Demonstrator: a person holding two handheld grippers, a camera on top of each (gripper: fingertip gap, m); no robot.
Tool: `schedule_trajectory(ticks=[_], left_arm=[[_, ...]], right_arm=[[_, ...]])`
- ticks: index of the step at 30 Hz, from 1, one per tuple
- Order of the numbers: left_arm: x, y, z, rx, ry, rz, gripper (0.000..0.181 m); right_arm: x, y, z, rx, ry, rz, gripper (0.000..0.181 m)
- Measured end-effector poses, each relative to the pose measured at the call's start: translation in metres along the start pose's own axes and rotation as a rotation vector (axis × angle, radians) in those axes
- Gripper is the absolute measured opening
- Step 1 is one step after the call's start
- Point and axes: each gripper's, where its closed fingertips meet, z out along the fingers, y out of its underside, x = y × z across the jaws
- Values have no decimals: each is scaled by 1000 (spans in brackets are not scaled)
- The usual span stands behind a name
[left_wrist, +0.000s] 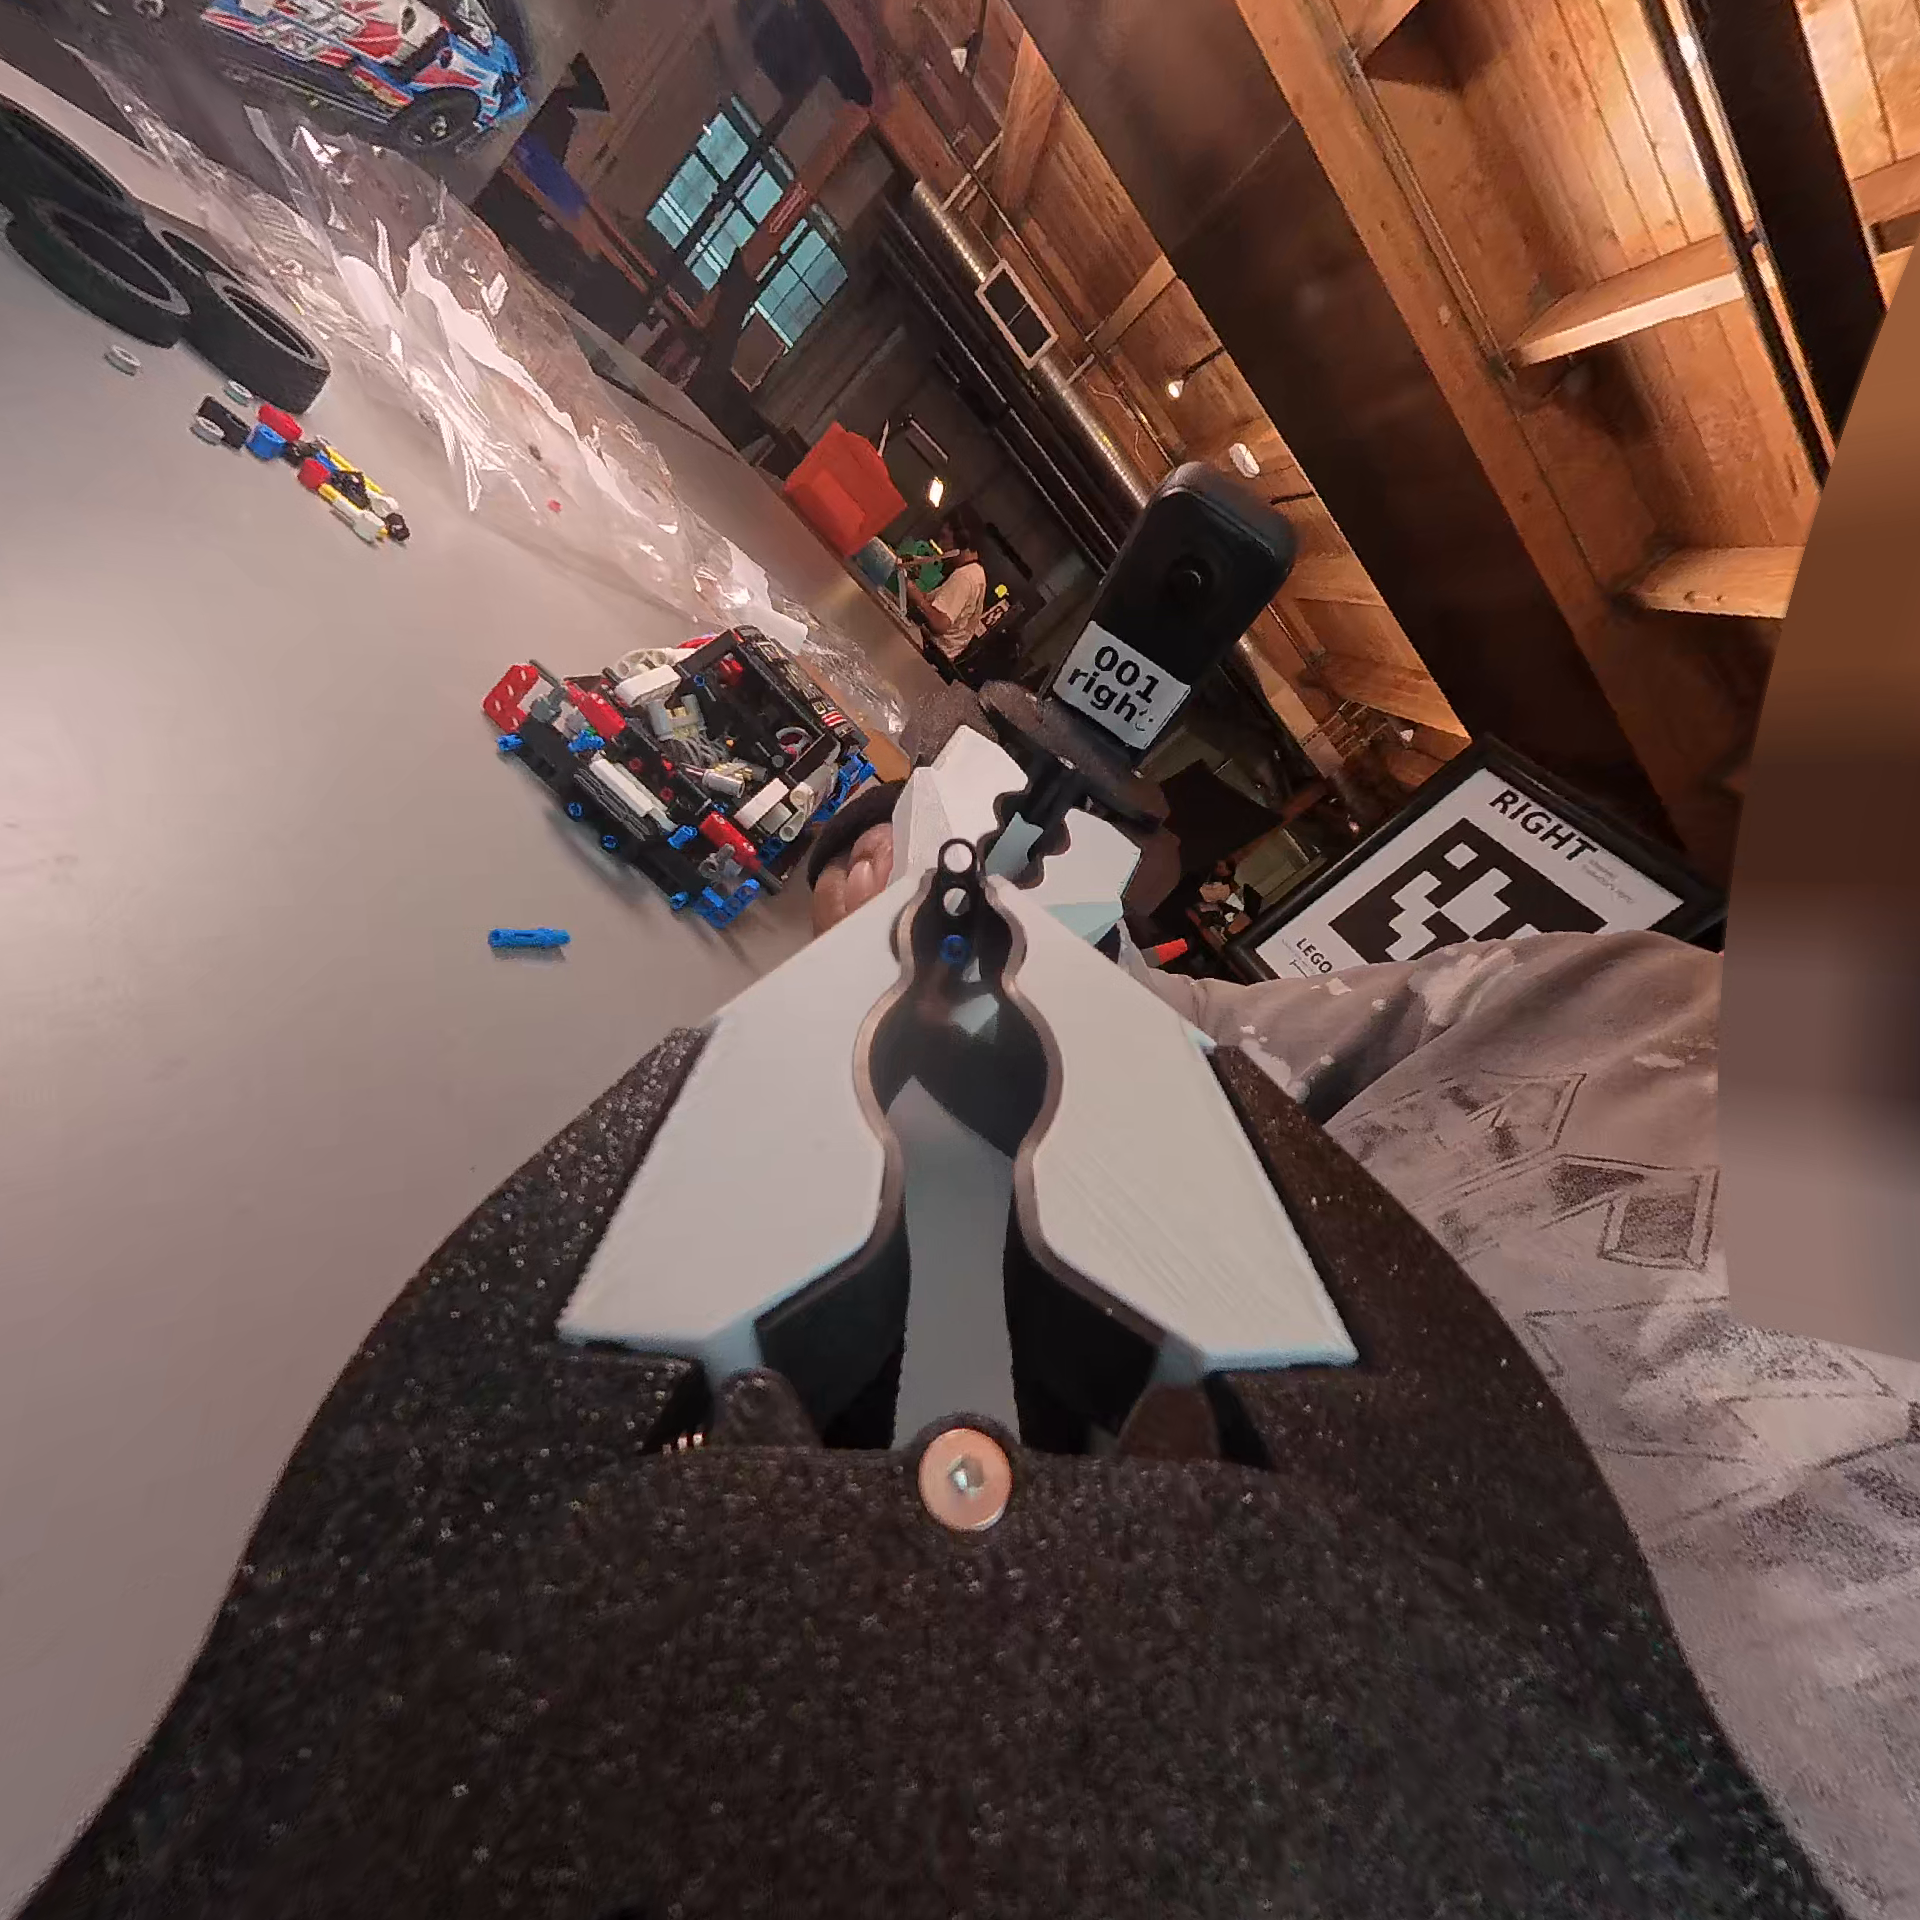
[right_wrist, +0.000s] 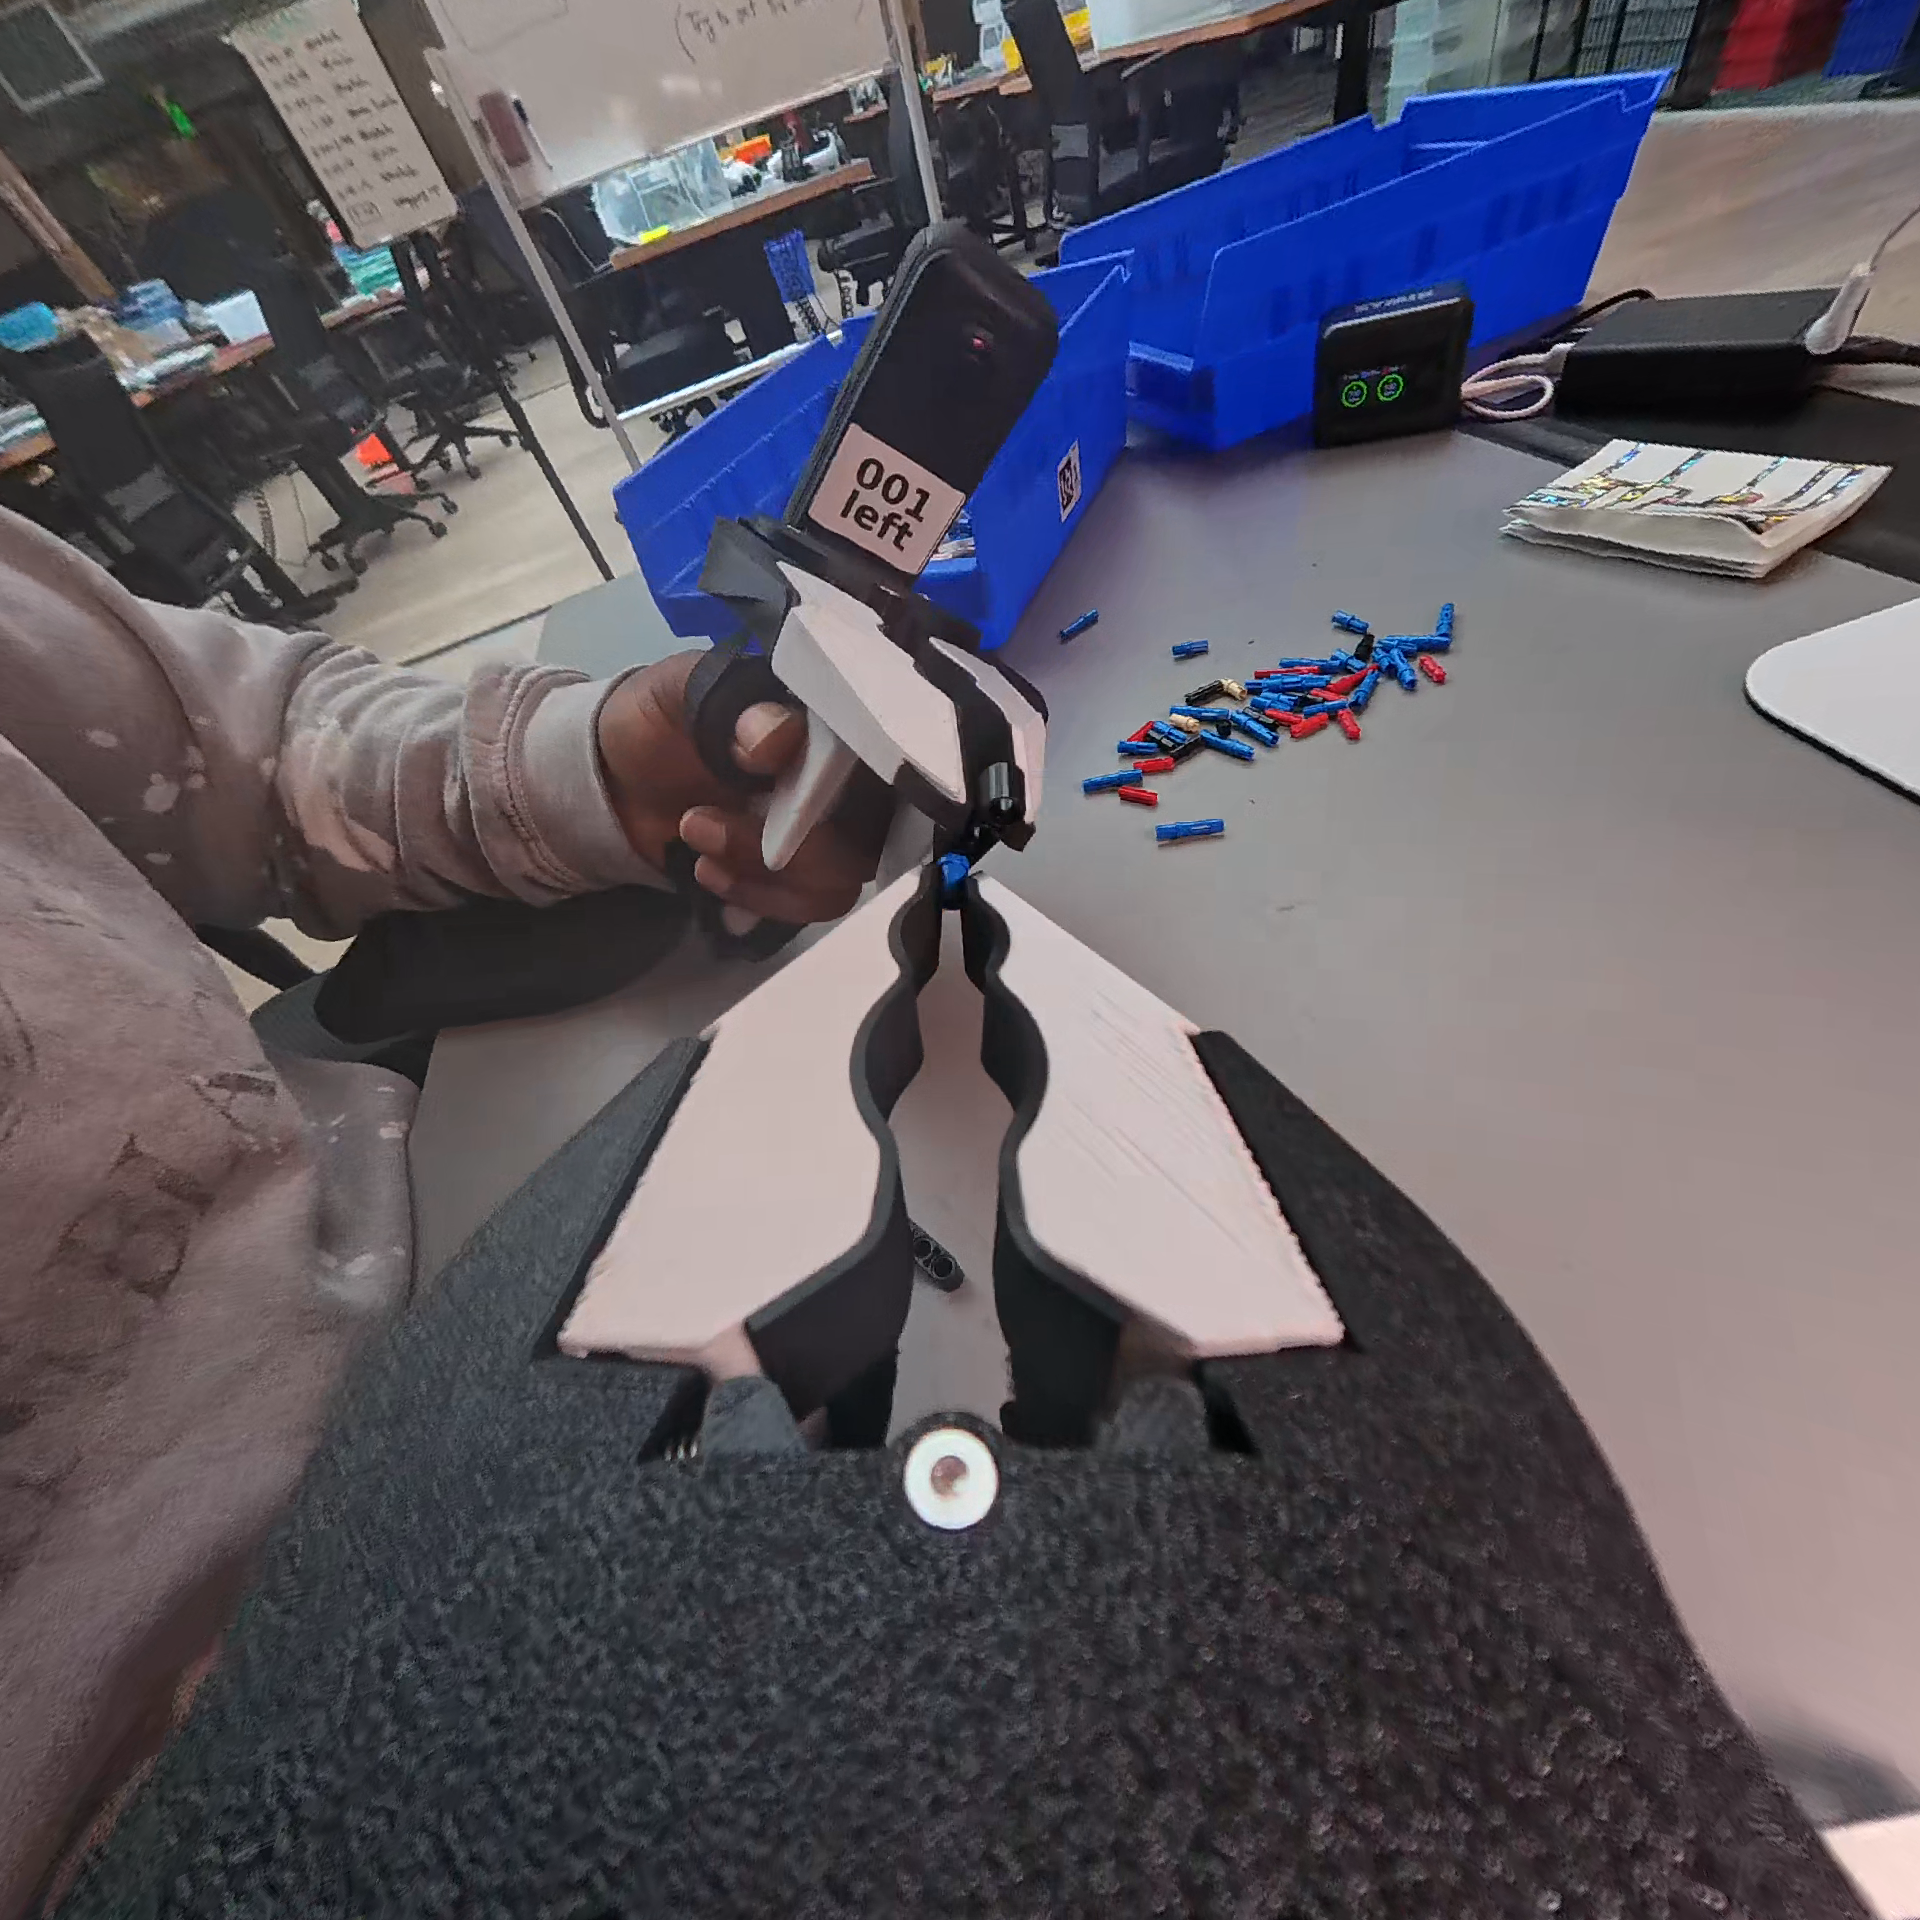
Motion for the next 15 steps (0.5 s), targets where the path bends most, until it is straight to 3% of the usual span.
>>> schedule_trajectory(ticks=[1, 8, 15], left_arm=[[1, 2, 0, -12, 0, 10, 2], [11, 24, 6, -215, 6, 147, 4], [3, 47, 3, -356, -94, 353, 7]], right_arm=[[-1, 1, -1, -8, -2, -12, 2], [-15, 13, -16, -93, -85, -81, 2], [-18, 31, -10, -182, -39, -212, 2]])
